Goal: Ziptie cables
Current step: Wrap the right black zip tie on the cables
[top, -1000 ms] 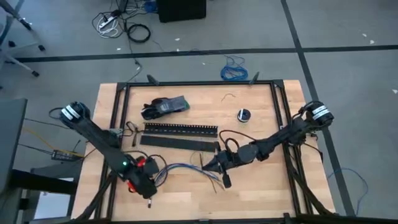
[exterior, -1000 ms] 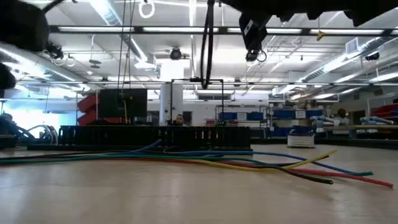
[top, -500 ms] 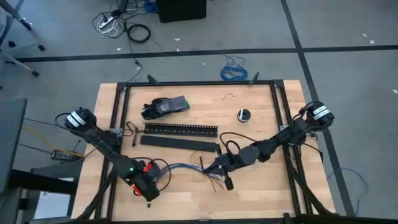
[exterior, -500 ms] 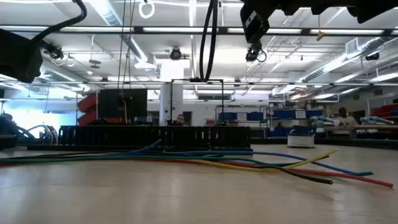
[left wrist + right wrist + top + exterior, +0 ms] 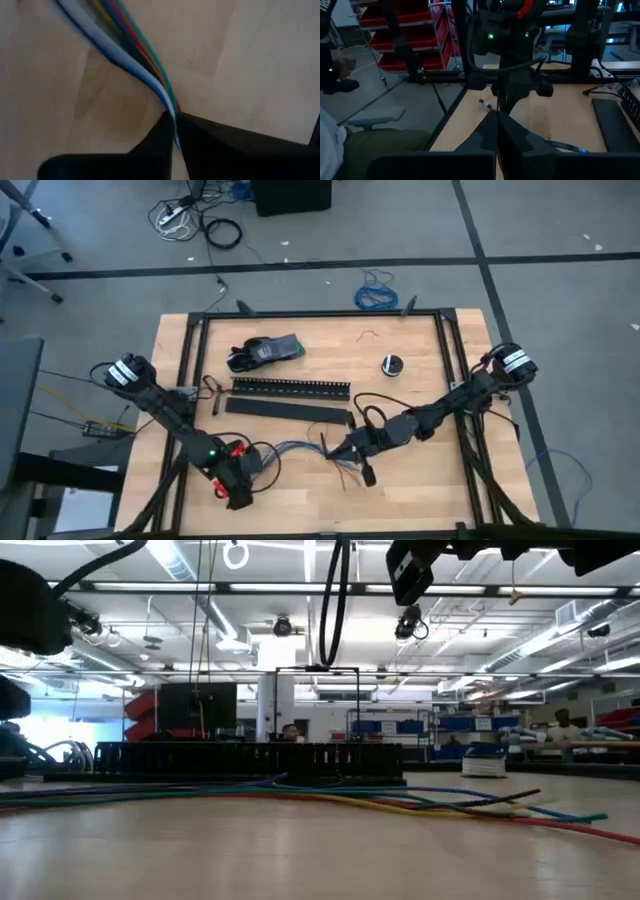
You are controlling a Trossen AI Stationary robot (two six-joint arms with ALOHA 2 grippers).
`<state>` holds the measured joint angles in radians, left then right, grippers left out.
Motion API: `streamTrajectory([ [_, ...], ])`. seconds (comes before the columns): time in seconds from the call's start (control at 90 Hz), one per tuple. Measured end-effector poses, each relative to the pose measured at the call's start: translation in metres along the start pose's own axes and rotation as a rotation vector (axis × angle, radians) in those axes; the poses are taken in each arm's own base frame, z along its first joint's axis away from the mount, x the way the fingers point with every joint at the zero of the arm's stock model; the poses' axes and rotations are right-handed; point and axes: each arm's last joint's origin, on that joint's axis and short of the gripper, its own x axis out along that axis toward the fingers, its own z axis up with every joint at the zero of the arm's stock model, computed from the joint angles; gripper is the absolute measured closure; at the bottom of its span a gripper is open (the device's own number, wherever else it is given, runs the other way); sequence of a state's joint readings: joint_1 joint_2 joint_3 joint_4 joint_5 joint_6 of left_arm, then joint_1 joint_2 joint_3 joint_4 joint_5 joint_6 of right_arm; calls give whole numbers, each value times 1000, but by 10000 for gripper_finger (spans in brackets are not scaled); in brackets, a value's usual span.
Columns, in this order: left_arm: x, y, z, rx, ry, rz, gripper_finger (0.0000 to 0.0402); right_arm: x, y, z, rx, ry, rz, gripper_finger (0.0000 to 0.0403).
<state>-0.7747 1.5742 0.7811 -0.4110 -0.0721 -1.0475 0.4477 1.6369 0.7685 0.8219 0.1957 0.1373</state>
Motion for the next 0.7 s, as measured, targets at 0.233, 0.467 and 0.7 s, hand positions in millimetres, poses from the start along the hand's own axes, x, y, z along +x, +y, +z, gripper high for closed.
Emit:
streamTrajectory([
  [0.233,-19,1,3,88,-27,105,400,-13,7,26,-35,-73,30,403],
  [0.467,-50,4,26,208,-156,198,401,-20,19,30,-57,-72,74,403],
  [0.7,-59,22,72,314,-266,219,401,-21,23,29,-53,-67,84,403],
])
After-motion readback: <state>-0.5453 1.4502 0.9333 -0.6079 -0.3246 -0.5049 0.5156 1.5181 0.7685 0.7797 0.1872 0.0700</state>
